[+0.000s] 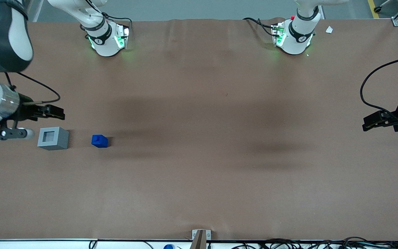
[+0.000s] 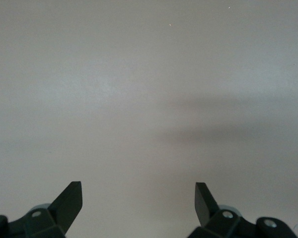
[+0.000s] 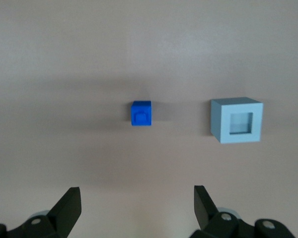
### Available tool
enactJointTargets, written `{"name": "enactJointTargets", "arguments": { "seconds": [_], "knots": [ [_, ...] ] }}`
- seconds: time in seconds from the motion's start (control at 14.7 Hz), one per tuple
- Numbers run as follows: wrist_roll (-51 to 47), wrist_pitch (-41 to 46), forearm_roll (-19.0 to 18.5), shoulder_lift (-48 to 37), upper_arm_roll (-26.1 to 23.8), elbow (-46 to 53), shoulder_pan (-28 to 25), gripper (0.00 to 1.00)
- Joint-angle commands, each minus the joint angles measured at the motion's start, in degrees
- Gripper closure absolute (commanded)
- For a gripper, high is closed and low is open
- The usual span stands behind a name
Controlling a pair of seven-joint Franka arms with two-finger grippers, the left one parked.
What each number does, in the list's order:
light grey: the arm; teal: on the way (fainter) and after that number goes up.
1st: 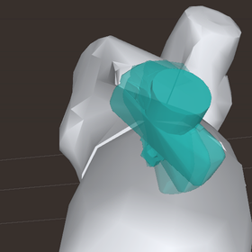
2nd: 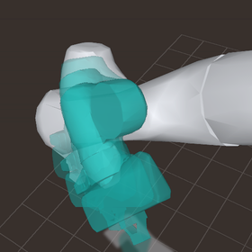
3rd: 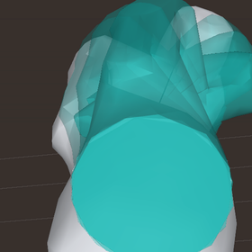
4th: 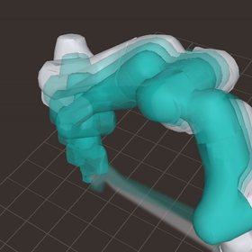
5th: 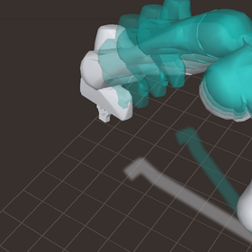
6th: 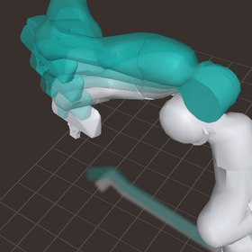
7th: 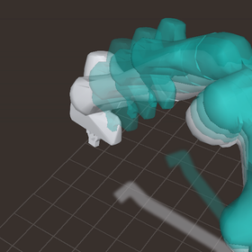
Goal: Insert blue part into gray base with right arm
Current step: 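Move the open right gripper over the blue block, then lower the right gripper around the blue block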
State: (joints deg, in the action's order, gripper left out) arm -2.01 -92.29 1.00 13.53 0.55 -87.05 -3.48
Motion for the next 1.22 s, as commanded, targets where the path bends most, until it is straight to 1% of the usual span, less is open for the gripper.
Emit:
{"name": "enactJointTargets", "arguments": {
  "seconds": [0.0, 0.2, 0.54, 0.61, 0.82, 1.16],
  "knots": [
    [-1.77, -6.99, 0.32, -0.18, 0.15, -6.79, -0.74, 0.0],
    [-1.77, -14.21, 0.4, 1.05, 0.15, -12.43, -1.27, 0.0],
    [-1.51, -17.57, 0.4, 6.06, 0.15, -12.71, -1.62, 0.0],
    [-1.51, -19.66, 0.4, 7.02, 0.15, -13.23, -1.53, 0.0],
    [-1.51, -27.57, 0.4, 7.38, 0.15, -19.11, -1.88, 0.0],
    [-1.6, -35.65, 0.4, 9.23, 0.15, -24.12, -2.15, 0.0]
  ]
}}
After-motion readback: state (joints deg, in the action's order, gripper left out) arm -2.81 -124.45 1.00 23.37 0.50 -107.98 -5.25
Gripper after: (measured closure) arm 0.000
